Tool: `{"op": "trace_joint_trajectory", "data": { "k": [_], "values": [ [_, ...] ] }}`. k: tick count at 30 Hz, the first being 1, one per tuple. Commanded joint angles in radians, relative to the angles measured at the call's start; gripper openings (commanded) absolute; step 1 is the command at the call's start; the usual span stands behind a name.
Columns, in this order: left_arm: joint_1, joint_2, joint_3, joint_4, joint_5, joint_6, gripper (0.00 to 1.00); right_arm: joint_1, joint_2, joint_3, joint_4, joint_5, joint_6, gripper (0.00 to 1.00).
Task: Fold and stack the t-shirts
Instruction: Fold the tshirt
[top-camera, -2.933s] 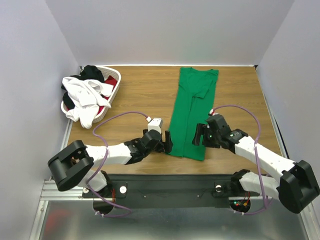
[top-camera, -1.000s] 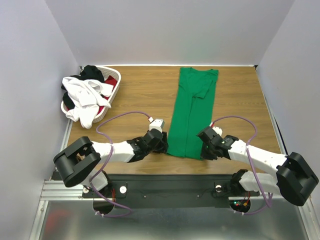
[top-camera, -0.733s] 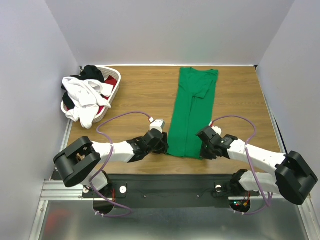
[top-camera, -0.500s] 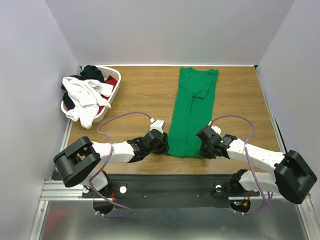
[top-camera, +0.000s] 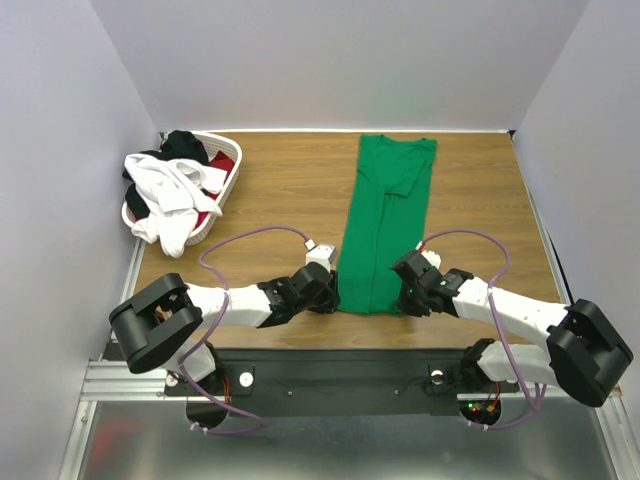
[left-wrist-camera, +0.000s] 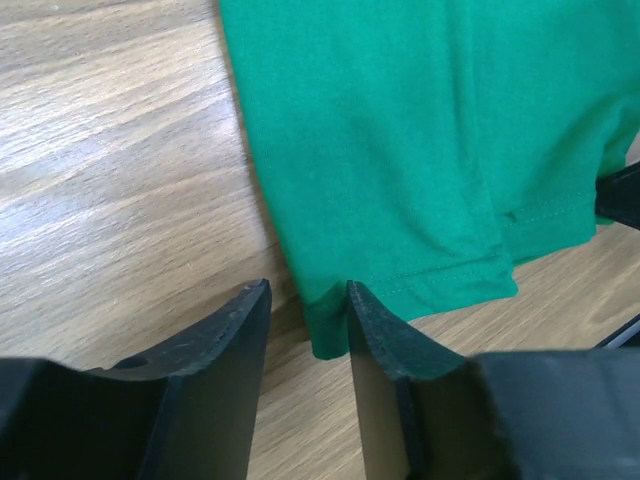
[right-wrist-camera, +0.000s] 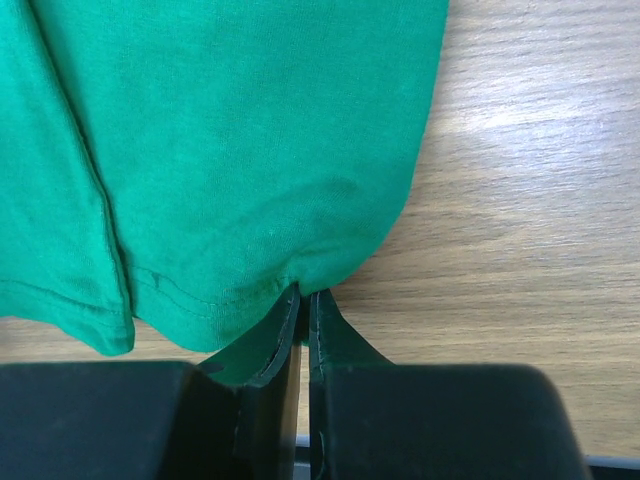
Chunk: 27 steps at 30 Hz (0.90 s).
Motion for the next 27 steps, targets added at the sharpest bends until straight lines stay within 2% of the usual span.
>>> {"op": "trace_joint_trajectory", "data": {
  "k": [1,9,12,14,27],
  "values": [
    [-0.017,0.020,-0.007,-0.077,0.023,-0.013,0.44,0.006,0.019,-0.038,-0.006,0.022,-0.001,0.06],
    [-0.023,0.024,-0.001,-0.075,0.028,-0.023,0.24,0.008,0.005,-0.046,-0.001,0.022,-0.005,0.05],
    [-0.025,0.020,-0.001,-0.061,0.043,-0.020,0.08,0.008,-0.001,-0.038,0.000,0.023,-0.008,0.04],
    [-0.025,0.017,-0.001,-0.046,0.049,-0.023,0.02,0.008,-0.001,-0.031,0.002,0.025,-0.012,0.02],
    [0.006,-0.002,0.074,0.028,0.016,-0.033,0.00,0.006,-0.027,0.077,-0.001,0.066,-0.057,0.00]
  ]
}}
